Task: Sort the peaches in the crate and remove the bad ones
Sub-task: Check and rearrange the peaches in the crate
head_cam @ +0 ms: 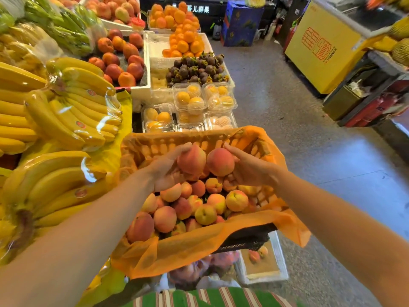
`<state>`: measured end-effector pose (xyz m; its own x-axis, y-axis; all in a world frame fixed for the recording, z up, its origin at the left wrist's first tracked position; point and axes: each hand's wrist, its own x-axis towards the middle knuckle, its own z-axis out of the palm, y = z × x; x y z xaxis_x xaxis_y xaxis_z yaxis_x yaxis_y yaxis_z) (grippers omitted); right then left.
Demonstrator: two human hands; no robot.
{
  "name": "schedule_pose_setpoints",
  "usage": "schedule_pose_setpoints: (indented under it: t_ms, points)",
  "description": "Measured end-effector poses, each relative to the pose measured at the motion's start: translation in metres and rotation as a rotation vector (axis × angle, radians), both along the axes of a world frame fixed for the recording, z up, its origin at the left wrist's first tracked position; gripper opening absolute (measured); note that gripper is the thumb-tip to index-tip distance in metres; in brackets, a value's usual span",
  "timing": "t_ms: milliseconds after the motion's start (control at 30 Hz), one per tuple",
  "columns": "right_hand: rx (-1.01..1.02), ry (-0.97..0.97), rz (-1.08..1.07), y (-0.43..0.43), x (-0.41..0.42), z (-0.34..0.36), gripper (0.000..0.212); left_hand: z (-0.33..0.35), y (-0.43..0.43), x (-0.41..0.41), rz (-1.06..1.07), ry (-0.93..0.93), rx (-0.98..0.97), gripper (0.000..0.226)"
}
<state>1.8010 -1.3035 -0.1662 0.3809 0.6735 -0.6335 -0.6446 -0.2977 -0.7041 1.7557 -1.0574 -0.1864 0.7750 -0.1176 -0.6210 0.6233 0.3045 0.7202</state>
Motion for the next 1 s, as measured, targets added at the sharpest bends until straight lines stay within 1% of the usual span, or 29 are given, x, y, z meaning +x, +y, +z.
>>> schedule_pose_setpoints:
  t_ms: [33, 100, 167, 200, 267, 367, 400, 467, 533, 633, 733, 867, 933, 1000]
  points:
    - [-0.01, -0.035, 0.028, -0.005, 0.0, 0.001, 0.063, 0.0, -0.004, -0.001, -0.025, -0.013, 0.026, 0.046]
    - [-0.066, -0.136, 0.092, -0.016, 0.002, 0.004, 0.06, 0.004, -0.011, -0.004, -0.086, -0.008, 0.021, 0.053]
    - [-0.196, -0.258, 0.18, -0.027, 0.005, 0.011, 0.056, 0.006, -0.014, -0.008, -0.138, 0.004, 0.045, 0.063]
    - [-0.289, -0.324, 0.249, -0.03, 0.006, 0.016, 0.053, 0.005, -0.015, -0.008, -0.194, -0.007, 0.085, 0.064]
    - [-0.521, -0.442, 0.466, -0.033, 0.006, 0.026, 0.053, 0.007, -0.018, -0.01, -0.331, -0.055, 0.137, 0.06]
    - [-0.913, -0.621, 0.893, -0.029, 0.008, 0.026, 0.07, 0.007, -0.023, -0.011, -0.427, -0.054, 0.173, 0.051]
    - [-1.012, -0.668, 1.008, -0.027, 0.008, 0.023, 0.075, 0.006, -0.024, -0.012, -0.454, -0.055, 0.195, 0.044]
    - [-1.124, -0.742, 1.162, -0.022, 0.009, 0.016, 0.079, 0.003, -0.026, -0.013, -0.477, -0.042, 0.229, 0.034]
    - [-1.169, -0.762, 1.239, -0.019, 0.008, 0.01, 0.079, 0.001, -0.026, -0.013, -0.481, -0.035, 0.231, 0.036]
    - [-1.183, -0.711, 1.249, -0.018, 0.002, 0.003, 0.076, -0.003, -0.025, -0.011, -0.472, -0.023, 0.214, 0.045]
    - [-1.161, -0.692, 1.215, -0.022, -0.002, -0.005, 0.073, -0.005, -0.025, -0.007, -0.474, -0.01, 0.192, 0.046]
    - [-1.111, -0.673, 1.131, -0.028, 0.004, -0.009, 0.058, -0.012, -0.029, -0.002, -0.468, -0.004, 0.185, 0.036]
    - [-1.07, -0.669, 1.099, -0.028, 0.009, -0.006, 0.05, -0.013, -0.032, -0.001, -0.475, -0.004, 0.181, 0.043]
    - [-1.014, -0.673, 1.055, -0.028, 0.012, -0.001, 0.046, -0.012, -0.035, 0.0, -0.488, -0.005, 0.179, 0.046]
